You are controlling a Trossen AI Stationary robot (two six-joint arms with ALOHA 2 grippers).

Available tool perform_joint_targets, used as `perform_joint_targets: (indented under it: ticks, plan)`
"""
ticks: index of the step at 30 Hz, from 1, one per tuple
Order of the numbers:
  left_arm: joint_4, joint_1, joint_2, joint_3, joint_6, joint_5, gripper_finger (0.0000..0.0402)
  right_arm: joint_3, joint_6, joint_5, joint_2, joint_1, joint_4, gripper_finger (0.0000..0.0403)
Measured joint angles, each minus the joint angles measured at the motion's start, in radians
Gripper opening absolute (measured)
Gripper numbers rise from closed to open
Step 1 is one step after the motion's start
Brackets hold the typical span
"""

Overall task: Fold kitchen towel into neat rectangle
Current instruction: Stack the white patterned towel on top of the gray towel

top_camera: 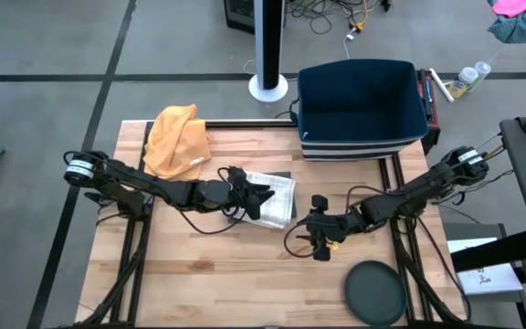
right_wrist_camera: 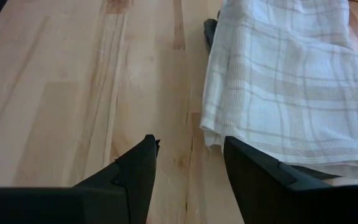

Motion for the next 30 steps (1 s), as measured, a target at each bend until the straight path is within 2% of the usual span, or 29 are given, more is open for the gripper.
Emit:
perform_joint_targets:
  ticks: [16,26,30]
  plan:
    - [-0.001,0.000,0.000,0.000,0.016,-0.010,0.0154,0.000,-0.015,0.000,0.000,0.000,0.033,0.0181]
    - [0.004,0.000,0.000,-0.022,0.052,-0.010,0.0154,-0.001,-0.015,-0.007,0.105,0.000,0.128,0.0181]
    - [0.075,0.000,-0.004,-0.072,0.067,-0.007,0.0154,0.006,0.013,-0.008,0.139,-0.003,0.145,0.0181]
